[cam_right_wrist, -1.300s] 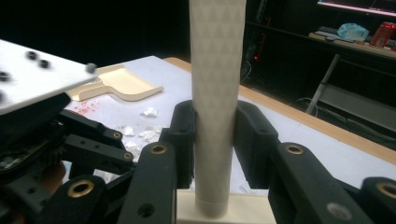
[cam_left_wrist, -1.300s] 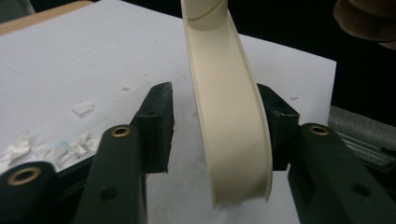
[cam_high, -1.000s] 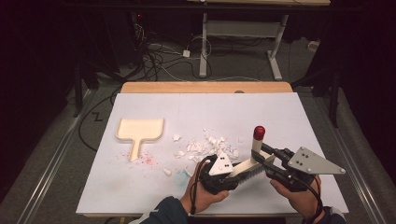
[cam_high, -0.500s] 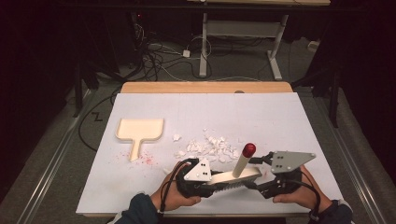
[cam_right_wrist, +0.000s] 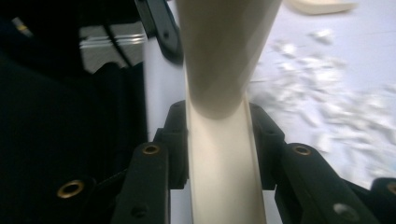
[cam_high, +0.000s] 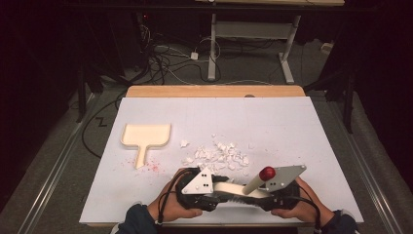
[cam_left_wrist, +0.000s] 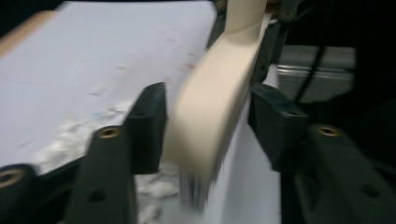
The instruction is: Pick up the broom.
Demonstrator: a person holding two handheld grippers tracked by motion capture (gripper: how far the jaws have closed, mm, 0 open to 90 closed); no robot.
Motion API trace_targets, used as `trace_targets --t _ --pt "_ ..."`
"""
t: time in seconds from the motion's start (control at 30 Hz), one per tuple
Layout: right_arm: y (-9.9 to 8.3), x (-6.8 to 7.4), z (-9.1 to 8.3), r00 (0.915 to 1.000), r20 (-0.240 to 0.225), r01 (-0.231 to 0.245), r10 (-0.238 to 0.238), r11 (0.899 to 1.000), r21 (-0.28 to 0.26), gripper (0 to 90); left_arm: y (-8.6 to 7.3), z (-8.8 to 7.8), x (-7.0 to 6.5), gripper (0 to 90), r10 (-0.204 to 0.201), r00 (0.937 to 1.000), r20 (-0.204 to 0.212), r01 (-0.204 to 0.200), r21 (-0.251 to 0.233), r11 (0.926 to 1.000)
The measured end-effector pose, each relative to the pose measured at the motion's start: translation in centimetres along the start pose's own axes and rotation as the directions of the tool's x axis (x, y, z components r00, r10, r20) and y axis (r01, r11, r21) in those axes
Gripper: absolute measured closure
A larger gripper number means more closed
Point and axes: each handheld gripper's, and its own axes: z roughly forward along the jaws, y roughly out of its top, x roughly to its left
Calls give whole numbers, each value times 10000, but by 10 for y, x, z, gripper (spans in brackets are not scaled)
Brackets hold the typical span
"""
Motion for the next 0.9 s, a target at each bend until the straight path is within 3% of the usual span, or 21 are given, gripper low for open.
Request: trace_targets --t 0.03,0.1,0.17,0.2,0.27,0.33,0.37,0.4,0.47,0.53,0.57,0.6,0.63,0.67,0.7,0.73,0.77,0.8,0.83,0.87,0.9 --pt "0 -2 -7 9994 295 -169 169 9999 -15 675 -1 -7 1 404 38 9993 -382 -41 -66 10000" --pt "-4 -7 -23 9917 1129 -608 615 9981 -90 675 -7 -21 3 347 -11 9914 -1307 -14 -197 9998" --pt "-9 -16 -39 9709 2074 -1164 1201 9927 -300 675 -18 -35 6 286 -82 9746 -2237 41 -188 9998" --pt "-13 -20 -46 9565 2551 -1373 1416 9899 -348 676 -25 -41 7 274 -116 9626 -2707 87 -117 9999" --pt "-20 -27 -60 9205 3431 -1832 1869 9821 -435 675 -40 -51 10 235 -324 9451 -3253 326 -48 9995" --pt "-29 -34 -70 8758 4273 -2278 2246 9727 -443 676 -56 -59 12 222 -418 9199 -3900 558 247 9981" --pt "-33 -36 -73 8566 4592 -2453 2352 9687 -384 675 -64 -63 12 215 -509 9117 -4077 716 357 9968" --pt "-33 -36 -73 8566 4592 -2453 2352 9687 -384 675 -64 -63 12 208 -509 9117 -4077 716 357 9968" --pt "-40 -40 -79 8234 5028 -2798 2632 9591 -437 675 -79 -69 12 208 -696 8904 -4498 1039 519 9932" --pt "-45 -43 -82 7878 5530 -2960 2712 9541 -462 675 -92 -73 8 192 -815 8744 -4783 1282 659 9896" --pt "-48 -46 -82 7584 5906 -3094 2758 9498 -462 675 -99 -75 6 187 -877 8674 -4898 1388 690 9879" --pt "-50 -49 -82 7453 6017 -3221 2872 9453 -523 675 -106 -75 4 184 -965 8624 -4969 1521 725 9857" --pt "-50 -49 -82 7453 6017 -3221 2872 9453 -523 675 -112 -76 2 184 -1001 8544 -5098 1622 788 9836" --pt "-54 -54 -80 7168 6250 -3500 3092 9348 -610 675 -122 -79 0 181 -1269 8358 -5341 1936 704 9785" --pt "-54 -54 -80 7168 6250 -3500 3092 9348 -610 675 -122 -79 0 181 -1269 8358 -5341 1936 704 9785" --pt "-57 -60 -77 6824 6707 -3597 2908 9323 -382 675 -126 -80 -1 181 -1351 8296 -5417 2050 705 9762" --pt "-58 -63 -75 6695 6838 -3720 2902 9278 -296 675 -131 -82 -1 182 -1419 8169 -5590 2215 770 9721" --pt "-59 -67 -73 6636 6867 -3859 2967 9222 -256 675 -131 -82 -1 183 -1419 8169 -5590 2215 770 9721" --pt "-59 -67 -73 6636 6867 -3859 2967 9222 -256 675 -132 -84 -1 183 -1491 8145 -5606 2270 715 9713" --pt "-61 -77 -67 6389 6975 -4212 3246 9063 -359 676 -132 -85 -1 183 -1465 8103 -5674 2194 620 9737" --pt "-61 -77 -67 6389 6975 -4212 3246 9063 -359 676 -132 -86 -1 183 -1414 8059 -5749 2156 625 9745"
